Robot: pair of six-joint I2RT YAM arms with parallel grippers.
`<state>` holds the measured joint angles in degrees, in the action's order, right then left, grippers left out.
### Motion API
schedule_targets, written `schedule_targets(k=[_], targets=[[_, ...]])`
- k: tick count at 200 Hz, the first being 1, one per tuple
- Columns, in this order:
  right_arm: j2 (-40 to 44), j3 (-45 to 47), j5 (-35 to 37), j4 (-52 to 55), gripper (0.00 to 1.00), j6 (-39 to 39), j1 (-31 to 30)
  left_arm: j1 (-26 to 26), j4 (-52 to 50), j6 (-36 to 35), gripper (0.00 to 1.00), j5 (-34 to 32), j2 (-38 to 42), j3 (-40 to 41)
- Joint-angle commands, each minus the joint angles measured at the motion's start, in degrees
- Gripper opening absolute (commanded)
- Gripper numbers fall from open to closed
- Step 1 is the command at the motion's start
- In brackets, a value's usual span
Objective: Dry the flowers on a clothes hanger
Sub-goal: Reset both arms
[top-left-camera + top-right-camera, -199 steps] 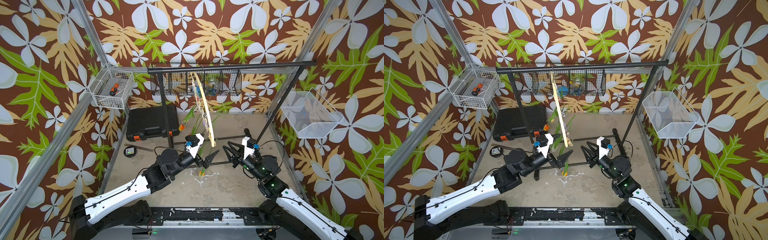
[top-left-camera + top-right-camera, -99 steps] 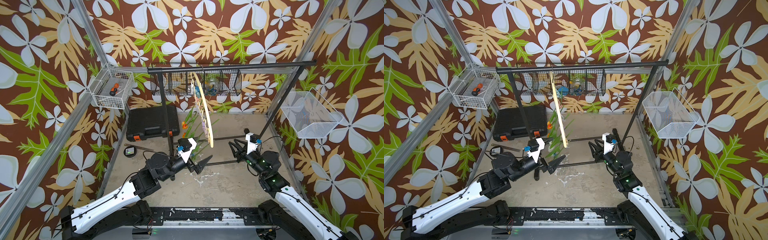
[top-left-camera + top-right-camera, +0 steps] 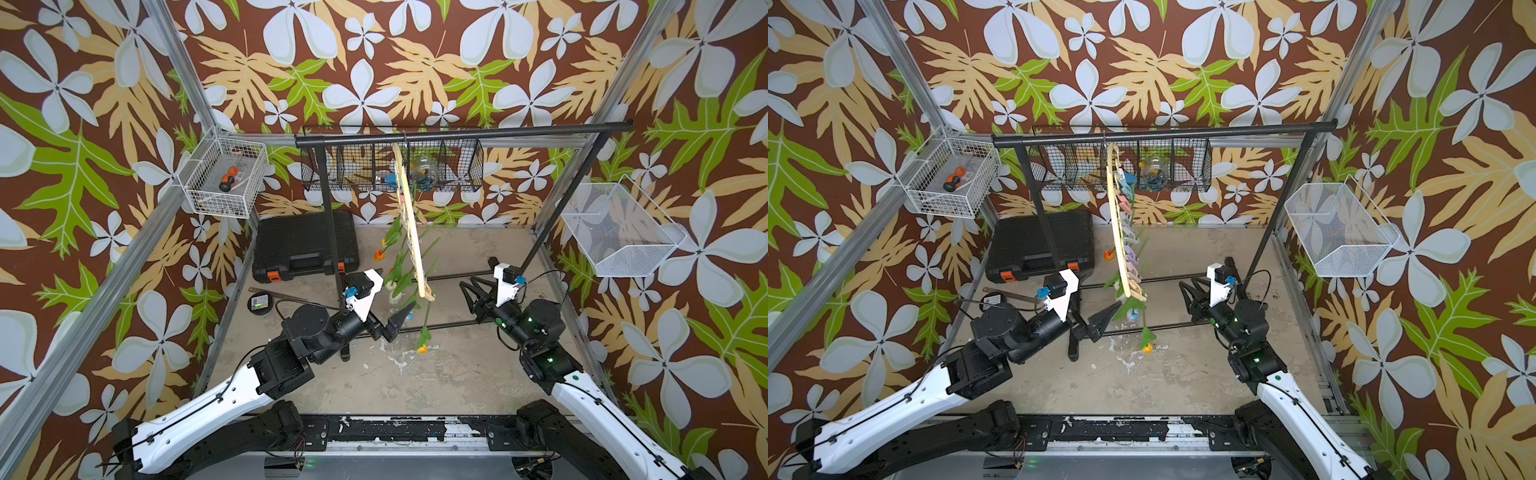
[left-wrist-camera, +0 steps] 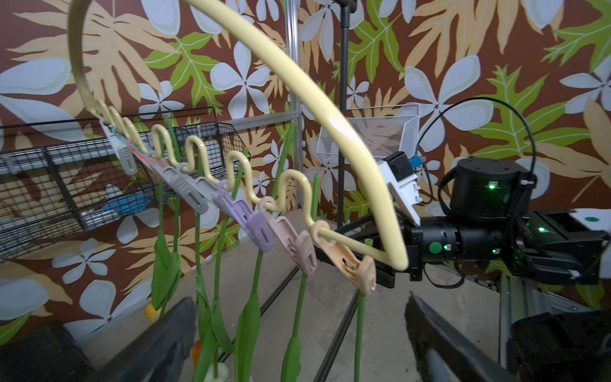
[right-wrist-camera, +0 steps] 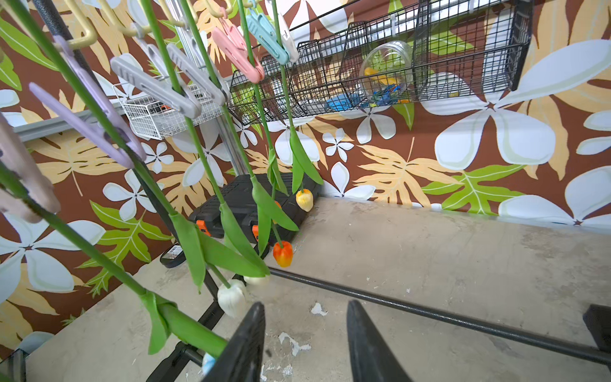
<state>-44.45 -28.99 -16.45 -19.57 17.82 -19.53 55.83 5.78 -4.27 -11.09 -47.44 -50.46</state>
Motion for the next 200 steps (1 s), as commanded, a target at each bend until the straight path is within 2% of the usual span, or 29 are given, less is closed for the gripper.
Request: schedule_targets(k=[1,30,47,73,93,112,132,159,177,200], targets=[[0.2,-1.1,3.1,2.0,0.42,-1.3,0.7,-1.6,-0.2,2.6,1.0,-11.6,1.2,0.7],[0.1,-2.9,7.9,6.4,0.42,-2.1,3.2,-5.4,5.6,4.2,1.0,-23.3,5.5,7.2],[0.2,-3.2,9.9,8.0,0.44,-2.1,5.6,-7.5,11.6,1.6,1.0,-23.3,8.0,12.5],[0.7,-2.3,13.4,8.8,0.58,-1.1,8.7,-8.5,18.2,1.0,1.0,-29.2,10.3,19.1],[0.5,-1.6,16.3,8.8,0.61,0.1,10.8,-10.0,22.6,1.0,1.0,-35.8,10.6,23.0],[0.5,-0.2,17.2,7.5,0.65,0.5,13.2,-12.4,26.4,2.7,1.0,-39.2,11.7,27.1],[1.1,2.6,18.5,4.1,0.76,-0.1,15.9,-14.8,32.0,3.0,1.0,-41.4,11.0,32.2],[1.1,5.6,18.9,2.0,0.83,-0.8,21.6,-17.6,37.9,2.9,1.0,-45.3,6.9,37.4],[0.6,8.0,19.5,-0.3,0.86,-0.4,24.8,-20.6,44.6,4.1,1.0,-44.6,5.1,42.0],[-0.3,12.3,19.6,-6.2,0.9,0.0,27.1,-26.8,45.6,9.8,1.0,-42.9,2.2,45.5]])
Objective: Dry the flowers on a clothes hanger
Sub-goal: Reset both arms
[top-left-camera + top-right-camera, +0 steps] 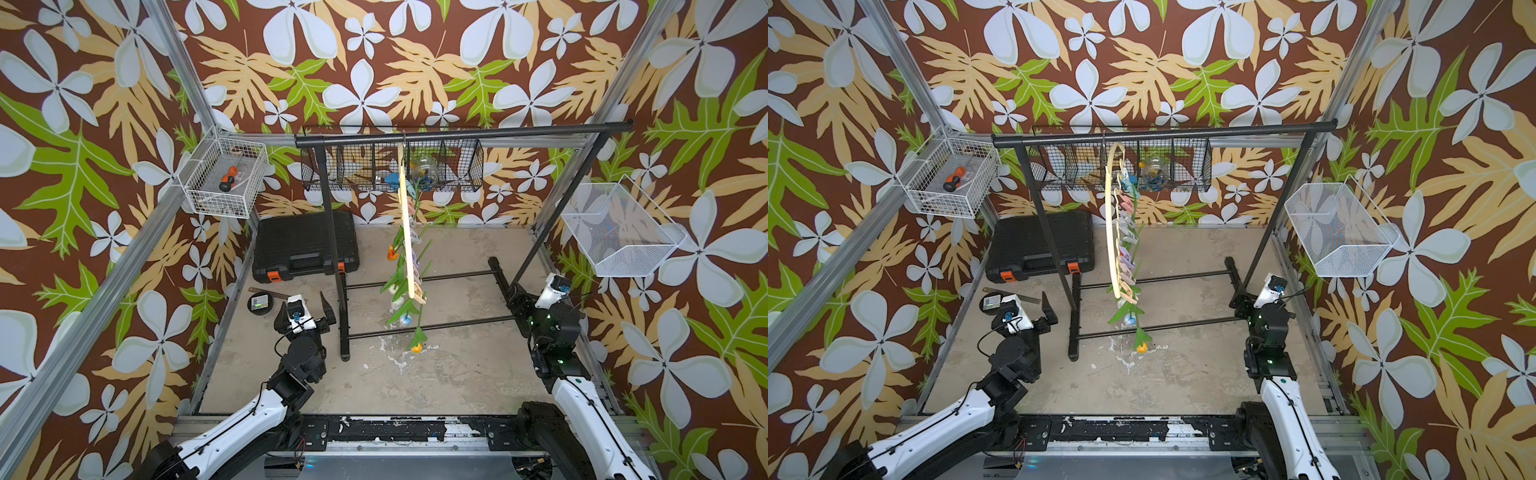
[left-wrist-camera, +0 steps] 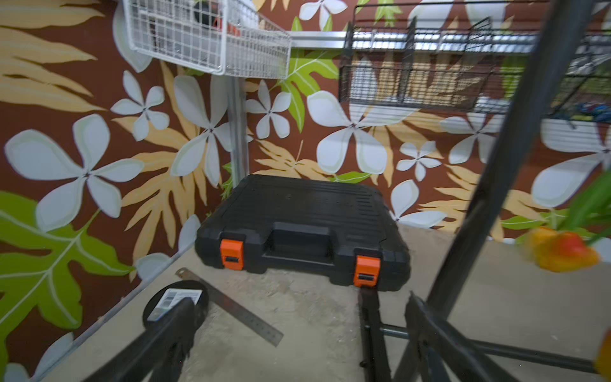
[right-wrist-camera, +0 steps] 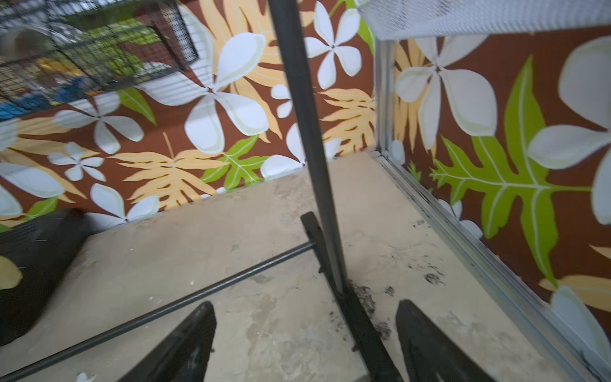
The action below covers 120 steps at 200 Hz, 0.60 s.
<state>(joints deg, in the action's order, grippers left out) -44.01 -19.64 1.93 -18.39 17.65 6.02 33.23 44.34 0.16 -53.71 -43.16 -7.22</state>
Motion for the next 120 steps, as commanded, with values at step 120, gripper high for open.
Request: schedule_targets(k=[120], targets=[[-21.4,15.7,8.4,-44.9,1.0,-6.9,1.9,-21.5,28.9,4.7,1.0,15.8,-26.5,4.7]])
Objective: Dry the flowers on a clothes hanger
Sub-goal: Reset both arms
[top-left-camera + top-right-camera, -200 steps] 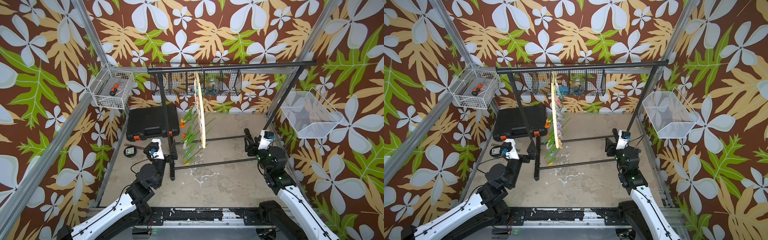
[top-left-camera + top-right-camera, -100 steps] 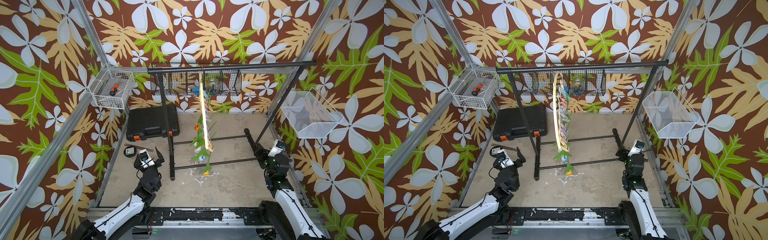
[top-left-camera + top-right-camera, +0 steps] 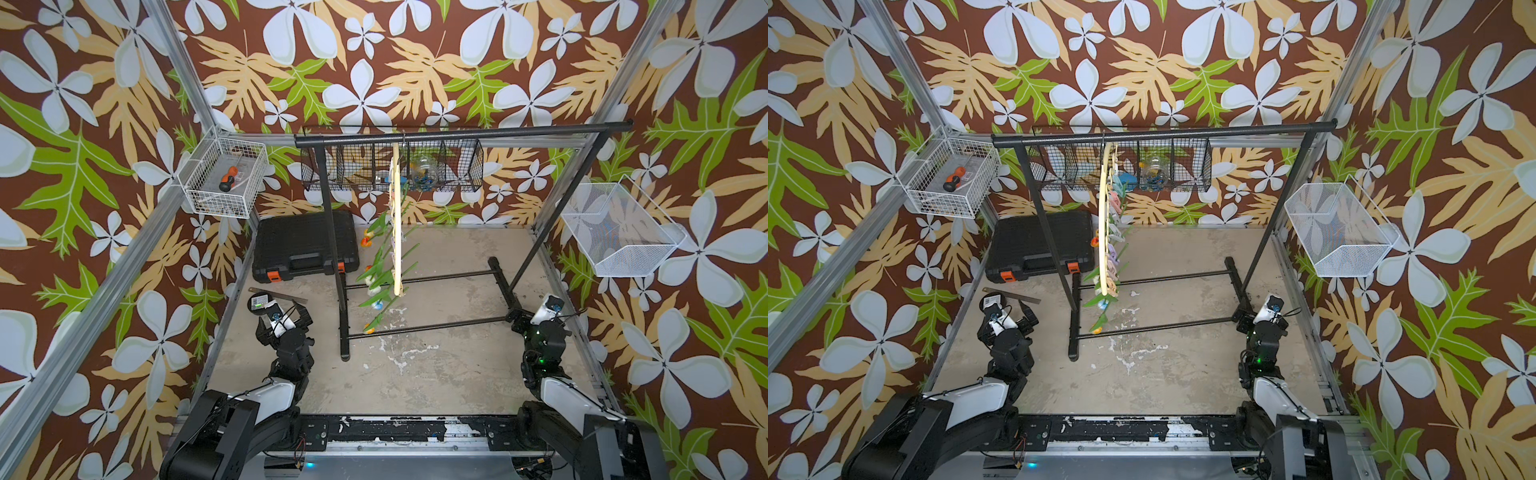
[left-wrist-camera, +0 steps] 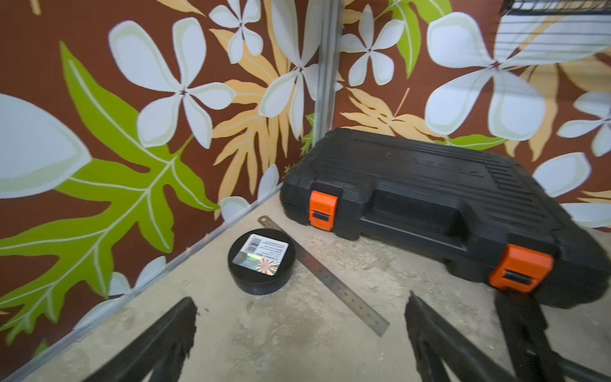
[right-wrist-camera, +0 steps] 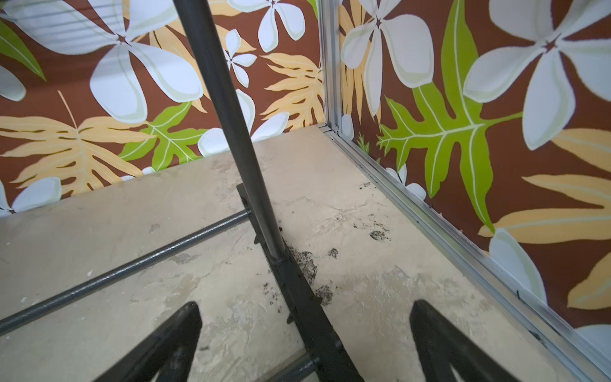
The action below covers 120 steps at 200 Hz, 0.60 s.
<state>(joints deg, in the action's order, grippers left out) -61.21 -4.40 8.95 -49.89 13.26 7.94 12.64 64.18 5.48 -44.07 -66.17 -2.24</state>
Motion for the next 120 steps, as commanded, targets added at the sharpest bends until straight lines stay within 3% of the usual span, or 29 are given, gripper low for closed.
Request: schedule_targets(k=[1,23,43,88,106,120], targets=[[-4.3,0.4,1.4,-13.3,1.0,-2.5,0.0,-1.0,9.4,-0.7,1.0,6.1,-3.9,-0.3],[-7.9,-2.8,-1.8,-11.1,1.0,-2.3,0.0,-1.5,18.3,-3.0,1.0,8.1,-12.4,-1.2],[-9.0,-0.2,-4.1,-18.4,1.0,-1.0,0.0,-1.4,12.6,-1.4,1.0,9.2,-10.5,-2.2],[-11.7,-0.8,-10.4,-20.2,1.0,-1.7,0.0,-1.5,22.3,-4.8,1.0,17.4,-14.3,1.3],[-11.4,-0.5,-11.3,-20.7,1.0,-2.1,-0.2,-1.4,32.5,-6.9,1.0,18.2,-19.5,2.8],[-11.5,-0.6,-11.7,-20.8,1.0,-2.6,-0.5,-1.4,26.7,-5.3,1.0,18.2,-16.2,2.2]])
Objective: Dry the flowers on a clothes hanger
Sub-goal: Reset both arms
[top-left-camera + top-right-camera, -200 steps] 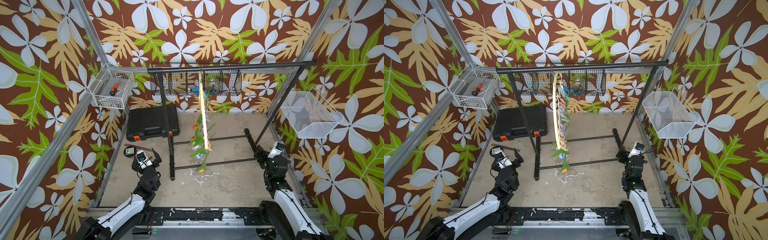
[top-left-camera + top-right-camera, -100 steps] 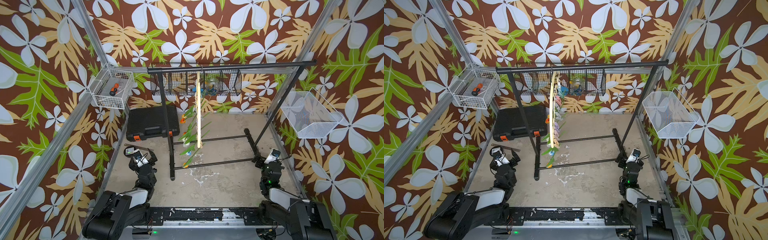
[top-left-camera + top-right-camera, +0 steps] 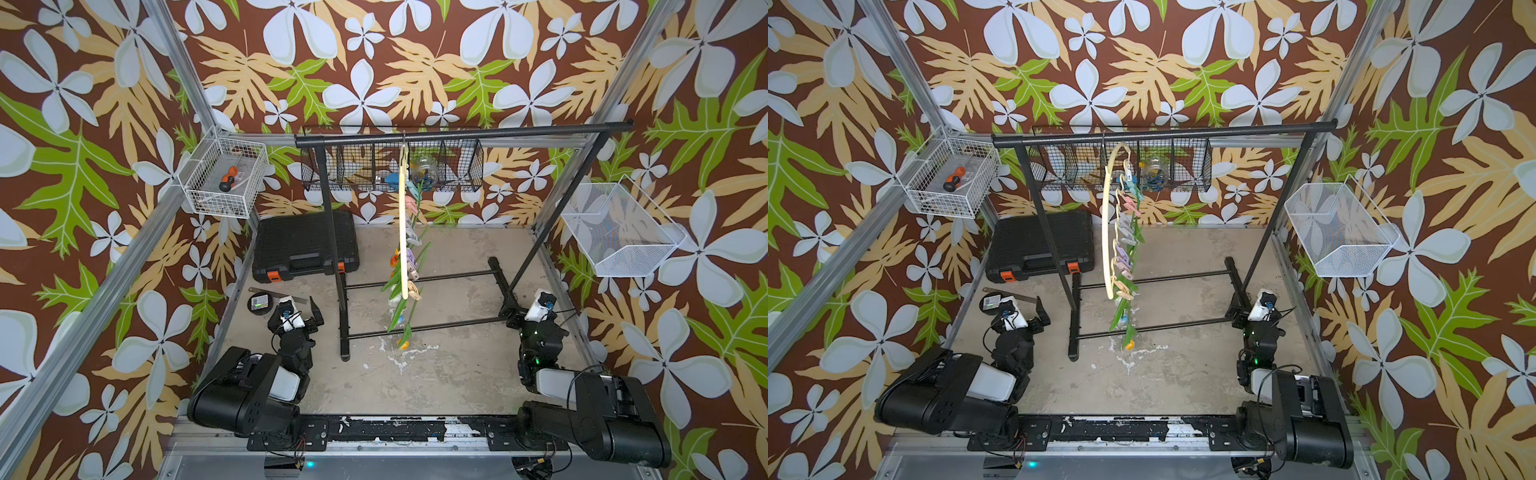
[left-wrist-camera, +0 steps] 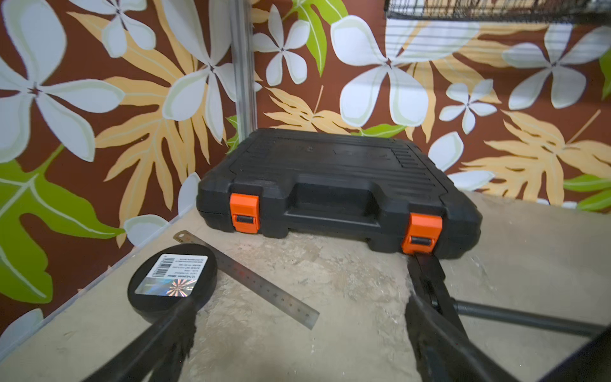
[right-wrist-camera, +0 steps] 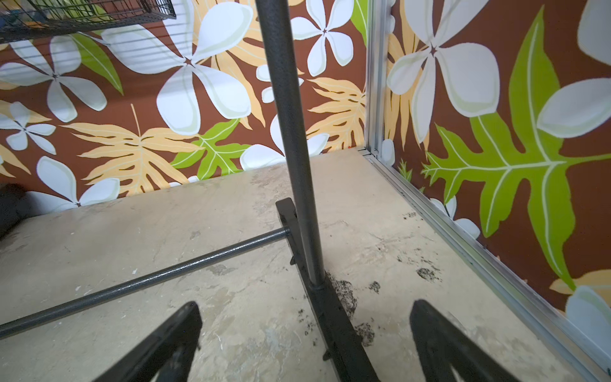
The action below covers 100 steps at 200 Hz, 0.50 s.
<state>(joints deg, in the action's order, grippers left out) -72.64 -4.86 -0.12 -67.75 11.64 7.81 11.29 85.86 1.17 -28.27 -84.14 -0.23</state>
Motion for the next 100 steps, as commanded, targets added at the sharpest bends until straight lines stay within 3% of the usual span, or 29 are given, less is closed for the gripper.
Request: schedule_targets(k=[1,25,53,100], targets=[[-0.1,-0.1,-2.7,-2.9,1.0,-1.0,-0.3,0.0,4.6,-0.9,1.0,2.4,1.9,0.1],[-5.0,1.1,-4.9,-10.8,1.0,-3.1,-1.0,-0.1,5.0,-1.5,1.0,2.0,-0.2,-1.3],[-14.6,1.0,-7.7,-20.9,1.0,-5.0,-2.2,-0.2,-2.0,-0.5,1.0,0.6,0.5,-4.2],[-12.4,-4.9,-1.7,-6.0,1.0,-8.4,-6.3,-0.3,-3.9,-0.2,1.0,0.3,0.5,-5.1]])
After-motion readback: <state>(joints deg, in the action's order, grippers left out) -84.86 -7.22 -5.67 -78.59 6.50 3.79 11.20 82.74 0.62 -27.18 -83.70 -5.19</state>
